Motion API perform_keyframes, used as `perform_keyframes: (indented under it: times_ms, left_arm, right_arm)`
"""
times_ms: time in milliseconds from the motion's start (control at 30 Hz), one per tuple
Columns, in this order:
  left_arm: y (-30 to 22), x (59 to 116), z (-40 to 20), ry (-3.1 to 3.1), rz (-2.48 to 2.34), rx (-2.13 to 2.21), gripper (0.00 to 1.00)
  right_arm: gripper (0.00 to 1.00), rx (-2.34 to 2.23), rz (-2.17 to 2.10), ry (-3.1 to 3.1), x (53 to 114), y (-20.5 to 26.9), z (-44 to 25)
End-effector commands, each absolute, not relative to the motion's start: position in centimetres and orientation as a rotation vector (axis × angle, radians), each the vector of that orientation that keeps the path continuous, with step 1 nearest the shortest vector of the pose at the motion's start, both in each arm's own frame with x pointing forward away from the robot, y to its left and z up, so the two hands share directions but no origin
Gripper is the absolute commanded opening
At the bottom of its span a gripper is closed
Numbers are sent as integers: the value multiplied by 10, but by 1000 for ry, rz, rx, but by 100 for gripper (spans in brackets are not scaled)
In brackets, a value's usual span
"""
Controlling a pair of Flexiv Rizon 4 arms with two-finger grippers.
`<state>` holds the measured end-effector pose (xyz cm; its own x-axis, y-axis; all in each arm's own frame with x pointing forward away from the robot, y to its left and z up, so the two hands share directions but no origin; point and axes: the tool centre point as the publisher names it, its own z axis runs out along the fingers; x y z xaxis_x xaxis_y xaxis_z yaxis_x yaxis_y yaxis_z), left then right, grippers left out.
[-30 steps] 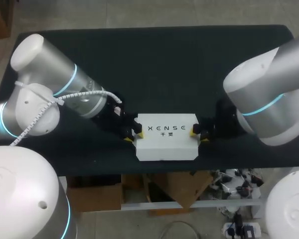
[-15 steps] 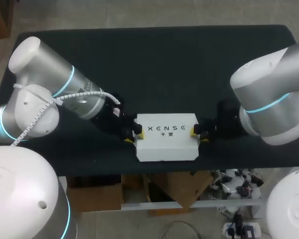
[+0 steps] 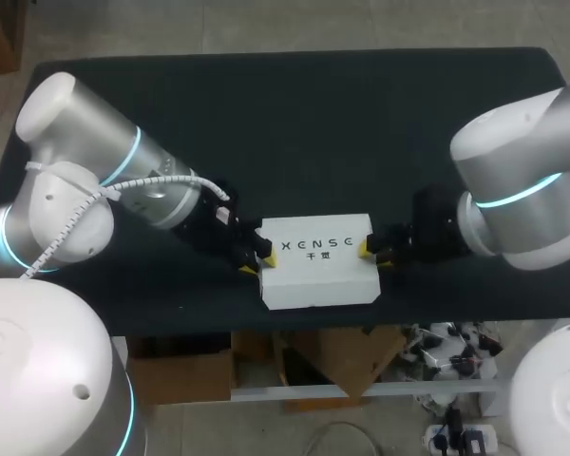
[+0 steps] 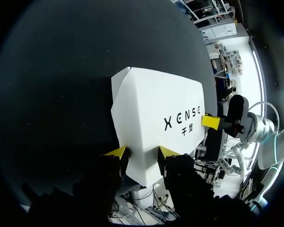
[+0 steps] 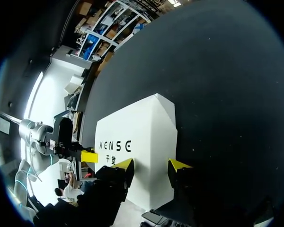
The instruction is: Assemble the packaging by folding the flat box into shape, placing the metal phone stand inside, and closing the box properly
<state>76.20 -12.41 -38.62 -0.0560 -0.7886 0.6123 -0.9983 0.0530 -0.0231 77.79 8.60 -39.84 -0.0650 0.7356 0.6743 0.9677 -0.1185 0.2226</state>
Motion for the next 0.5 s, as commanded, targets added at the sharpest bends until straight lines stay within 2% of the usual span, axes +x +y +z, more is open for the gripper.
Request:
perform_keyframes:
  times_ms: [33,500]
  left_arm:
    - [-136,762,-397,-1890,632,1773,41]
    - [-142,763,-391,-1849,590,1759,40]
  right_arm:
    - [48,-1809,-1050,-1780,781,93,-404]
    - [47,-1777,-1013,-1783,783,98,-400]
